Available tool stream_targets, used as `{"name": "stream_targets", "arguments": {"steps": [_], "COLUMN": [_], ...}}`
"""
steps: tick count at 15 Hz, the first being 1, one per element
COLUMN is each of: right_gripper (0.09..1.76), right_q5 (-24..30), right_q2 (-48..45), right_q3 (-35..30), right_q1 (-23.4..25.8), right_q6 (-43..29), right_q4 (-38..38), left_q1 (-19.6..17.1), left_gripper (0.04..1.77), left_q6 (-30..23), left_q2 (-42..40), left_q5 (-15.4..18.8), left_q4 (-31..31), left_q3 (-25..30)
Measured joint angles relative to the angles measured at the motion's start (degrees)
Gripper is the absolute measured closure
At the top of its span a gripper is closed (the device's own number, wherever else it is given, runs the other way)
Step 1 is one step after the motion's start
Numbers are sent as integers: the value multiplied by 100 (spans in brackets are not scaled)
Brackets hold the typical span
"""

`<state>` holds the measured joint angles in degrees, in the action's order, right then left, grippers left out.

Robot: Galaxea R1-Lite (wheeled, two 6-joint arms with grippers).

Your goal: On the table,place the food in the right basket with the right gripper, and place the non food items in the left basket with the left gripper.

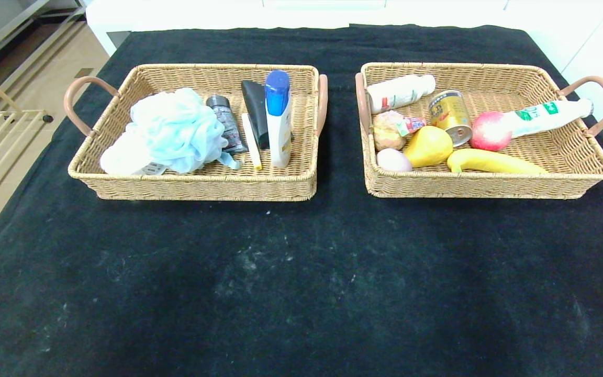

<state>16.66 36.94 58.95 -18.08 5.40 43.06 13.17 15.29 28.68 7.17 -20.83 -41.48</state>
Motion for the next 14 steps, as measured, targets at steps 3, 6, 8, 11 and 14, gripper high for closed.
{"name": "stream_targets", "arguments": {"steps": [3, 6, 8, 11, 14], "right_gripper": [15, 15, 15, 15, 15], "right_q5": [645, 789, 778, 758, 621], "right_q2": [-569, -1172, -1512, -2026, -2360], "right_q3": [215, -46, -430, -1165, -1670], "right_q1": [794, 1381, 1607, 1931, 1959], "right_q6": [7, 5, 22, 304, 350], "right_q4": [424, 536, 536, 432, 38], "left_q1": [-614, -735, -750, -758, -992], "left_gripper": [9, 9, 9, 9, 9], "left_q6": [-82, -118, -402, -492, -492], "left_q2": [-652, -1039, -1154, -1226, -1287], "left_q5": [553, 602, 617, 639, 901], "left_q4": [-896, -995, -1200, -1292, -1484], "left_q3": [-664, -759, -812, -791, -813]}}
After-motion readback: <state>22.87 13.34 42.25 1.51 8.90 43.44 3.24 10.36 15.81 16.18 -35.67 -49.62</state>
